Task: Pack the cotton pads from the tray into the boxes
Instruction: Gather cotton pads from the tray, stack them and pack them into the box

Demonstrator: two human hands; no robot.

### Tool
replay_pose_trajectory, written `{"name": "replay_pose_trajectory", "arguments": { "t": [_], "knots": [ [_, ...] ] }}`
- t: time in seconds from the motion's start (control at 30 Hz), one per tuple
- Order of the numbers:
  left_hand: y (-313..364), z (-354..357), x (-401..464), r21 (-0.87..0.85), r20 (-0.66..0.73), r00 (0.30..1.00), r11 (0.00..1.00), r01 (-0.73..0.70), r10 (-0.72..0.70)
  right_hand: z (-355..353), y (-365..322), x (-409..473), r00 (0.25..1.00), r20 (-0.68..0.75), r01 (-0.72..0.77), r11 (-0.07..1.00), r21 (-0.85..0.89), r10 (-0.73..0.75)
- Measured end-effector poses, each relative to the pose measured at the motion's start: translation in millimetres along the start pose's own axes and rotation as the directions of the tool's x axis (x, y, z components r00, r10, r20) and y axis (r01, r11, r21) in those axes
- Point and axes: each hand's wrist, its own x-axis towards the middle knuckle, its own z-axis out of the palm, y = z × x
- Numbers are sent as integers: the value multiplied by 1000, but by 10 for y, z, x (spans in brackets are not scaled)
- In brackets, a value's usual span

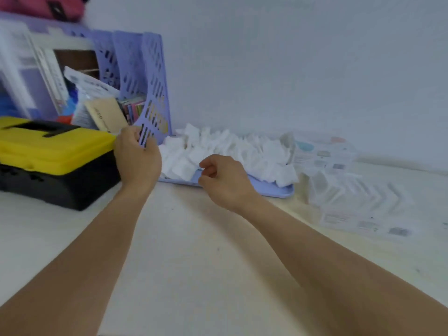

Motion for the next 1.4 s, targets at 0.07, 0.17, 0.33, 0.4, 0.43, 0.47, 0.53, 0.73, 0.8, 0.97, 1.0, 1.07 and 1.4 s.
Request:
{"name": "replay_pose_trajectory", "arguments": {
  "t": [0.07,0.17,0.33,0.4,0.43,0.47,0.53,0.73,0.8,0.97,1.0,1.07,1.4],
  "knots": [
    [-275,-95,-64,-24,3,999,999,34,-34,324,-33,170,1000,-7,-12,1000,-21,12],
    [-326,-61,-107,-51,19,999,998,38,-37,691,-78,379,996,-51,-76,992,-99,72],
    [-350,80,-40,1,101,967,972,234,-233,921,-75,569,985,-125,-141,977,-161,122],
    [-384,90,-14,-13,92,957,961,276,-274,966,-74,635,985,-133,-130,982,-137,112],
    [-381,93,-7,-14,93,957,961,277,-274,976,-79,658,985,-137,-125,985,-116,109],
    [-380,95,-6,-12,98,959,963,270,-267,981,-82,678,984,-139,-121,988,-100,107],
    [-398,89,-18,-5,114,961,967,255,-253,982,-77,690,984,-149,-110,990,-93,95],
    [-391,33,-79,-4,129,977,985,171,-169,961,-95,596,981,-190,-46,998,-33,39],
    [-352,26,-116,-30,126,987,994,107,-102,956,-86,572,976,-215,-24,1000,-3,23],
    [-215,45,-229,-225,258,961,961,159,-99,897,-25,496,961,-277,27,996,84,-3],
    [-188,48,-246,-270,295,946,939,214,-131,877,-12,481,956,-294,51,993,104,-18],
    [-108,52,-274,-352,381,902,870,346,-205,810,17,434,949,-306,107,990,89,-75],
    [574,160,-662,-547,790,603,319,774,-110,20,259,-100,861,-256,343,873,-347,-440]
  ]
}}
